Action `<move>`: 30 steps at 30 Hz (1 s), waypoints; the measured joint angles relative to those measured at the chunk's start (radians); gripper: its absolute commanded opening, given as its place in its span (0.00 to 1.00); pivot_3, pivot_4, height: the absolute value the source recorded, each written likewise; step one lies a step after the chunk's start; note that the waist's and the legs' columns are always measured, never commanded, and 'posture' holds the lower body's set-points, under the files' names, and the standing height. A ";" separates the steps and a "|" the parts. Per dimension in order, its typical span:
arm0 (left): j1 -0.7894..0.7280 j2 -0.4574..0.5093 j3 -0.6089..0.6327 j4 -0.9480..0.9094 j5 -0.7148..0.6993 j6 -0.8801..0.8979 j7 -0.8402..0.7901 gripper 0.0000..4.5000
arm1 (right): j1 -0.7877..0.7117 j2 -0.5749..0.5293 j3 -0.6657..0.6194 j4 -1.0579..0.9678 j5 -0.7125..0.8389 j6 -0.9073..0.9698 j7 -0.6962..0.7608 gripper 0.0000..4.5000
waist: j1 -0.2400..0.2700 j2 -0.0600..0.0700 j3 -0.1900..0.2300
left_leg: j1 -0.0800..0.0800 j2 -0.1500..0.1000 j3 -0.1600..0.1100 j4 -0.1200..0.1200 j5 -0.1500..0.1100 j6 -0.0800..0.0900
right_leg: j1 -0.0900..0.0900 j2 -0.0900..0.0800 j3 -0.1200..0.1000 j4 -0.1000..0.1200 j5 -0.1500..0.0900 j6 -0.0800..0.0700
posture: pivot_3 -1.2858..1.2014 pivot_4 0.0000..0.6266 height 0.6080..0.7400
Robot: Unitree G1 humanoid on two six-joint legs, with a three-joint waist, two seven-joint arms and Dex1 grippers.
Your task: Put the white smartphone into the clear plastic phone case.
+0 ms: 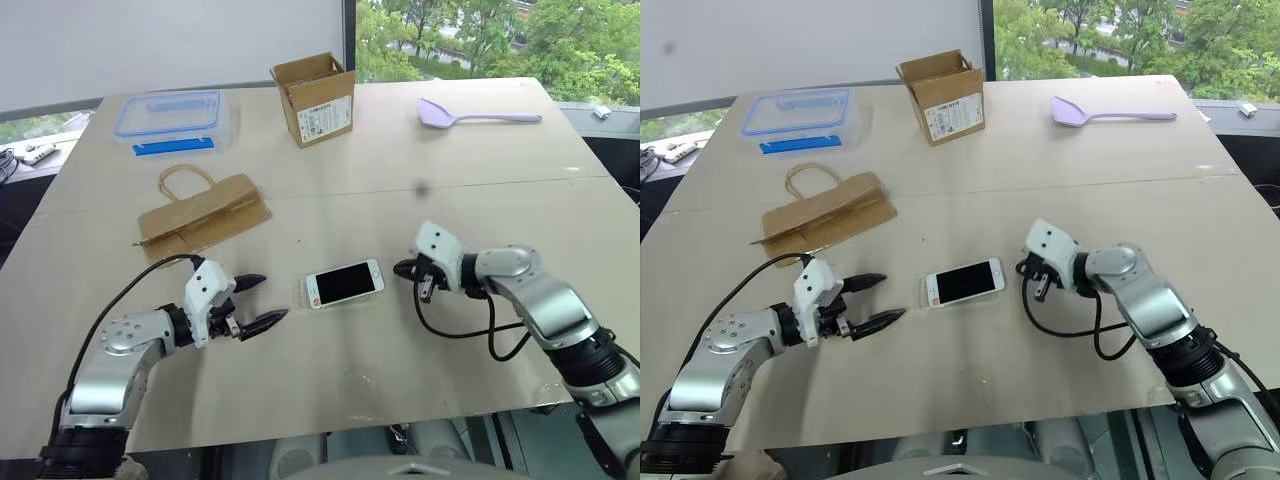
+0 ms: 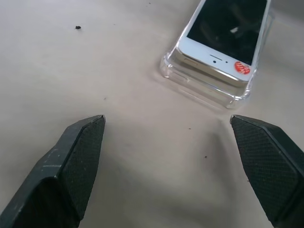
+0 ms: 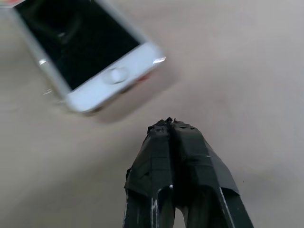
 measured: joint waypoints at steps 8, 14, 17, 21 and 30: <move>0.006 -0.014 -0.003 -0.001 0.017 -0.019 0.018 0.98 | 0.000 -0.004 0.036 -0.031 0.017 -0.020 0.060 0.01 | 0.000 0.000 0.000 | 0.001 0.000 0.000 0.002 0.000 0.000 | 0.001 0.000 0.000 0.001 0.000 0.000 | 0.52 0.24 1.00; 0.020 -0.016 -0.003 -0.013 0.019 -0.025 0.033 0.98 | 0.000 -0.012 0.057 -0.033 0.020 -0.045 0.099 0.01 | 0.000 0.000 0.000 | 0.001 0.000 0.000 0.002 0.000 0.000 | 0.001 0.000 0.000 0.001 0.001 -0.001 | 0.52 0.24 1.00; 0.021 -0.016 -0.002 -0.013 0.018 -0.025 0.034 0.98 | 0.002 -0.014 0.063 -0.036 0.020 -0.055 0.105 0.01 | 0.000 0.000 0.000 | 0.001 0.000 0.000 0.002 0.000 0.000 | 0.001 0.001 0.000 0.001 0.001 -0.001 | 0.52 0.24 1.00; 0.012 -0.015 -0.002 0.000 0.012 -0.026 0.030 0.98 | 0.005 -0.058 0.055 -0.043 0.020 -0.052 0.106 0.01 | 0.001 0.000 0.000 | 0.001 0.000 0.000 0.002 0.000 0.000 | 0.001 0.001 0.000 0.001 0.001 -0.001 | 0.52 0.24 1.00; -0.015 -0.012 -0.003 0.046 0.032 -0.049 0.031 0.98 | -0.009 -0.095 0.020 -0.022 0.004 -0.040 0.094 0.01 | -0.001 0.000 0.000 | 0.004 0.003 -0.003 0.003 0.000 0.000 | 0.004 0.005 0.000 0.002 0.001 -0.002 | 0.52 0.24 1.00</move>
